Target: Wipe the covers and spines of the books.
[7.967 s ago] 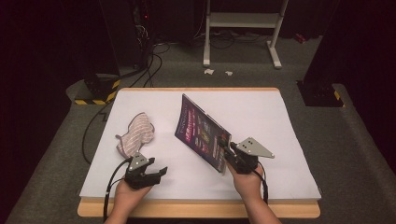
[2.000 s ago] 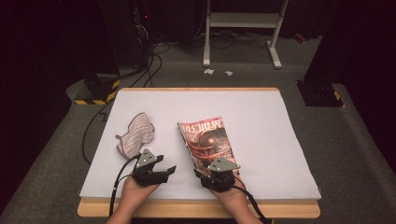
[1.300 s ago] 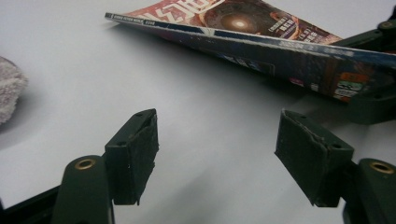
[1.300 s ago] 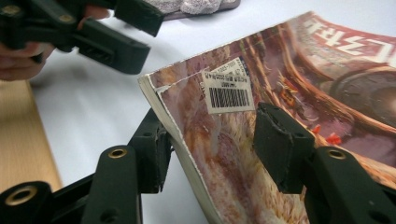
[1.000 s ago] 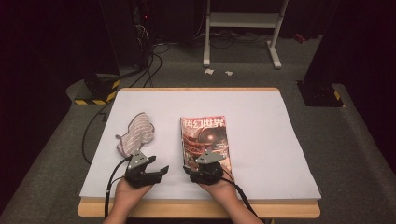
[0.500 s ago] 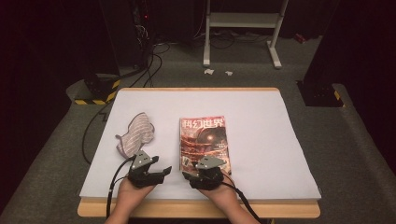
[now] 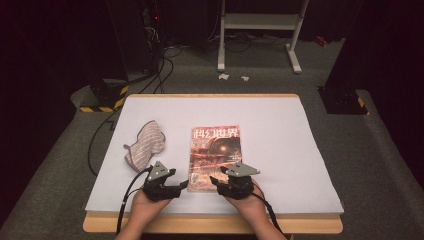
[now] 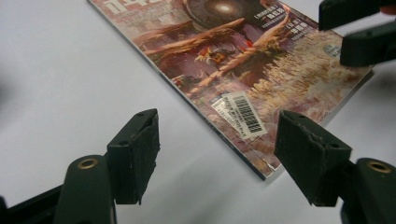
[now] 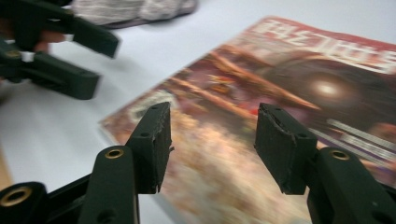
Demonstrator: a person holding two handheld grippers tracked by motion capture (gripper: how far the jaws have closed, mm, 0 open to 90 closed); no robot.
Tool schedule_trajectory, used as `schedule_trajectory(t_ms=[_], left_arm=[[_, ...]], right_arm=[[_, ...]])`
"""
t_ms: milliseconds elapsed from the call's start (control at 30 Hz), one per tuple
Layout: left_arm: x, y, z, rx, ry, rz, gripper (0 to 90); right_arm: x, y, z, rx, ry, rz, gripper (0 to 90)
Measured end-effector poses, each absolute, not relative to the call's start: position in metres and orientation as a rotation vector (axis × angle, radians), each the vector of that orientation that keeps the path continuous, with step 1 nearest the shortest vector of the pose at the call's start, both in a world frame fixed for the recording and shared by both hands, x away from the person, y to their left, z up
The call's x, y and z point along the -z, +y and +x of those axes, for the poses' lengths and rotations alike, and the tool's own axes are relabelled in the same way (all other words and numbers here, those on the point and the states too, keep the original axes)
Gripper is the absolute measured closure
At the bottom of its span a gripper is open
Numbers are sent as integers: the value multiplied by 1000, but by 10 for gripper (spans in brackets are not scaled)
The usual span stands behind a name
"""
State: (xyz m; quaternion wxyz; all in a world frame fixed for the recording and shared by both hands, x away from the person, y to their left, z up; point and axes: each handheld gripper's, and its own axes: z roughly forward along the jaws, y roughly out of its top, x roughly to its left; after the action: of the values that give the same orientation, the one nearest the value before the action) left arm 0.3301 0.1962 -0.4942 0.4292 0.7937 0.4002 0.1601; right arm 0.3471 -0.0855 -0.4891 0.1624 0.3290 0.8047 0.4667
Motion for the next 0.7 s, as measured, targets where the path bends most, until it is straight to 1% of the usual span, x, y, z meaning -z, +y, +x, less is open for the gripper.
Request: schedule_trajectory(t_ms=[133, 400, 567, 700], left_arm=[[495, 186, 332, -382, 982, 1995, 312], [503, 167, 339, -331, 955, 2059, 313], [506, 159, 344, -320, 975, 2086, 306], [508, 159, 347, -306, 1003, 2078, 296]], right_arm=[[490, -108, 353, -1250, 2251, 1033, 398], [498, -138, 363, -1124, 2255, 1222, 382], [506, -146, 369, -1107, 2298, 1306, 361], [506, -143, 368, -1109, 2309, 1306, 368]])
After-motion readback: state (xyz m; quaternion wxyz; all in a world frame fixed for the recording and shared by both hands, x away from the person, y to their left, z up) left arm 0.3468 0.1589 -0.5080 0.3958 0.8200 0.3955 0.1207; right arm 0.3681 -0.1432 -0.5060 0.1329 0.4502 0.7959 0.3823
